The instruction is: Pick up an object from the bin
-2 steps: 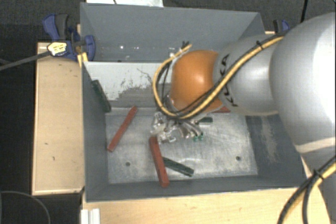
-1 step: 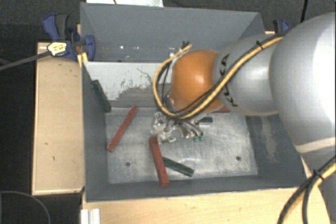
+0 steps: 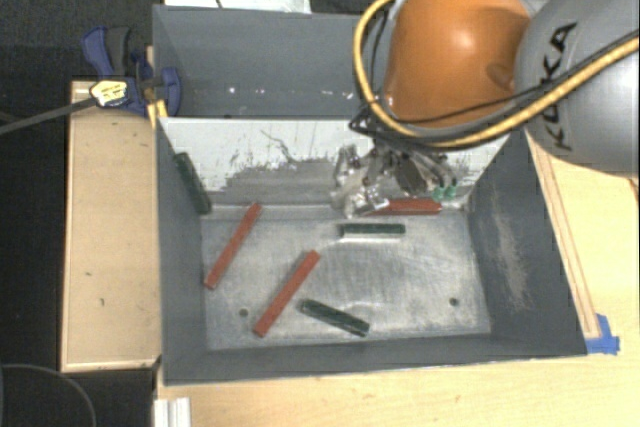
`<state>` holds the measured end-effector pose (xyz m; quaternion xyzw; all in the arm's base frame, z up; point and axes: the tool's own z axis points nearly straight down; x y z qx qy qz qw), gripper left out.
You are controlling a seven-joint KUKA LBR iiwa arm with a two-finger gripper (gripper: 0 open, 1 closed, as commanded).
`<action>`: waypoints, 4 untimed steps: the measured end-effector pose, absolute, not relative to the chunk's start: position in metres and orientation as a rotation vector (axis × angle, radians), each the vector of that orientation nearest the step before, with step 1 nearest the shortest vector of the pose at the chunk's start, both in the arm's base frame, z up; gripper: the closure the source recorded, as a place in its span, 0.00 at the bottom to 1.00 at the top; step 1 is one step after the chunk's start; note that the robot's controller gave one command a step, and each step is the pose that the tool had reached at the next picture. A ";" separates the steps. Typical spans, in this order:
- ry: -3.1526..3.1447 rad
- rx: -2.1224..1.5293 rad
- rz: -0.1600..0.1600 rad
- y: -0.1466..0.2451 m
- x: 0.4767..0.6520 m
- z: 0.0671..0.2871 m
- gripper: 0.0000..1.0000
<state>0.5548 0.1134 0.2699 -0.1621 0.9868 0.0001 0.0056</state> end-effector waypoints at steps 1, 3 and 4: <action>3.096 -0.509 0.001 0.114 0.554 0.265 1.00; 3.122 -0.328 0.001 0.105 0.554 0.166 0.00; 3.105 -0.428 0.003 0.131 0.556 0.077 1.00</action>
Offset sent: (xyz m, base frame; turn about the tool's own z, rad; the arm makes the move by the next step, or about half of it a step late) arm -0.0015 -0.0081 -0.1048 0.1153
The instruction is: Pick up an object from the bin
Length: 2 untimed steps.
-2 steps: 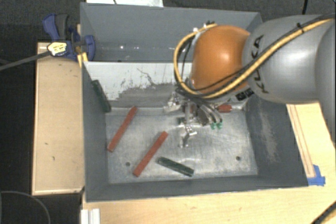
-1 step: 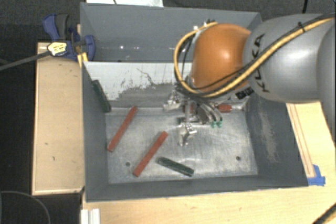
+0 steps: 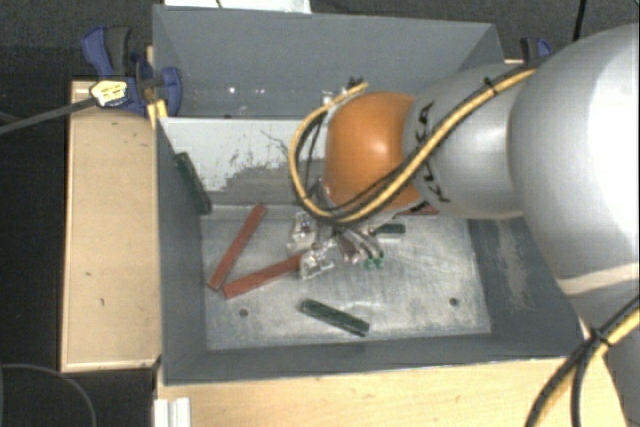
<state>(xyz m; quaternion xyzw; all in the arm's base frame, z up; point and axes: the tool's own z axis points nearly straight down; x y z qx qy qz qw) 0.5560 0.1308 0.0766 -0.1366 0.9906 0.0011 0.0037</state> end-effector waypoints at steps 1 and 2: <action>3.105 -0.427 0.004 0.131 0.556 0.077 1.00; 3.116 -0.342 0.001 0.111 0.544 0.236 1.00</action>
Offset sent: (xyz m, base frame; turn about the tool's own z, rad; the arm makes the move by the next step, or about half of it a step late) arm -0.0134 -0.0201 0.1570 0.0573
